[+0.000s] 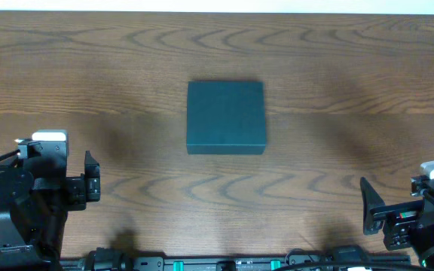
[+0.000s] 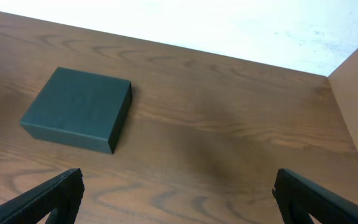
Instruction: Pack container
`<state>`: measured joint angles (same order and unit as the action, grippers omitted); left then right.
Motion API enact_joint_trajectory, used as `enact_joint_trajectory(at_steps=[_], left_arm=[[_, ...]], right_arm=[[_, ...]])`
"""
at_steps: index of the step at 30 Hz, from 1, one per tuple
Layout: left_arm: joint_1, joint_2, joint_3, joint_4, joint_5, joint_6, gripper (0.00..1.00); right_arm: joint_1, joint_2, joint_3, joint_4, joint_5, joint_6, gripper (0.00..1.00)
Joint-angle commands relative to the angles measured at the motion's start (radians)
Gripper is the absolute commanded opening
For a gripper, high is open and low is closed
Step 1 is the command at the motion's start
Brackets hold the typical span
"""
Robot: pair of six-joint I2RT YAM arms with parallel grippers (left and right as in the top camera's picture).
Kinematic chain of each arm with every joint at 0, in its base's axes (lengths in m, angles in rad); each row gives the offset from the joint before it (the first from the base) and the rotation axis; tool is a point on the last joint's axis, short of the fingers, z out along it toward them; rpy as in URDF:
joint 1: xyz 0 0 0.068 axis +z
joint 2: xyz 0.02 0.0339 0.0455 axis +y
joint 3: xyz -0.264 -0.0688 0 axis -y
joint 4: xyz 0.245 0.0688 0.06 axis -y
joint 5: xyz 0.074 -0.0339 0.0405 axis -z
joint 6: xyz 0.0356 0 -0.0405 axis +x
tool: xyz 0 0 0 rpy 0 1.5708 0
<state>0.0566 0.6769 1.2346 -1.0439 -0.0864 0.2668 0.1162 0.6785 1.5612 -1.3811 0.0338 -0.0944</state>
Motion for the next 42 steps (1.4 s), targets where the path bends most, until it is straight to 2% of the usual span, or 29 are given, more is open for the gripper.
enact_joint_trajectory(at_steps=[1, 7, 11, 15, 18, 22, 27, 42], left_arm=[[-0.004, -0.005, 0.008, -0.002, -0.011, 0.005, 0.98], [-0.004, -0.005, 0.008, -0.002, -0.011, 0.005, 0.98], [-0.004, -0.005, 0.008, -0.002, -0.011, 0.005, 0.98], [-0.004, -0.005, 0.008, -0.002, -0.011, 0.005, 0.98], [-0.004, -0.005, 0.008, -0.002, -0.011, 0.005, 0.98], [-0.004, -0.005, 0.008, -0.002, -0.011, 0.005, 0.98], [-0.004, -0.005, 0.008, -0.002, -0.011, 0.005, 0.98], [-0.004, -0.005, 0.008, -0.002, -0.011, 0.005, 0.98]], right_arm=[[0.011, -0.002, -0.005, -0.003, -0.005, 0.012, 0.99], [-0.012, -0.032, -0.019, -0.004, 0.04, 0.007, 0.99], [-0.046, -0.114, -0.131, 0.122, 0.037, 0.013, 0.99], [-0.092, -0.275, -0.417, 0.372, -0.056, 0.054, 0.99], [-0.116, -0.408, -0.683, 0.563, -0.085, 0.146, 0.99], [-0.116, -0.562, -0.986, 0.692, -0.091, 0.29, 0.99], [-0.116, -0.675, -1.17, 0.75, -0.09, 0.352, 0.99], [-0.115, -0.673, -1.381, 0.761, -0.083, 0.348, 0.99]])
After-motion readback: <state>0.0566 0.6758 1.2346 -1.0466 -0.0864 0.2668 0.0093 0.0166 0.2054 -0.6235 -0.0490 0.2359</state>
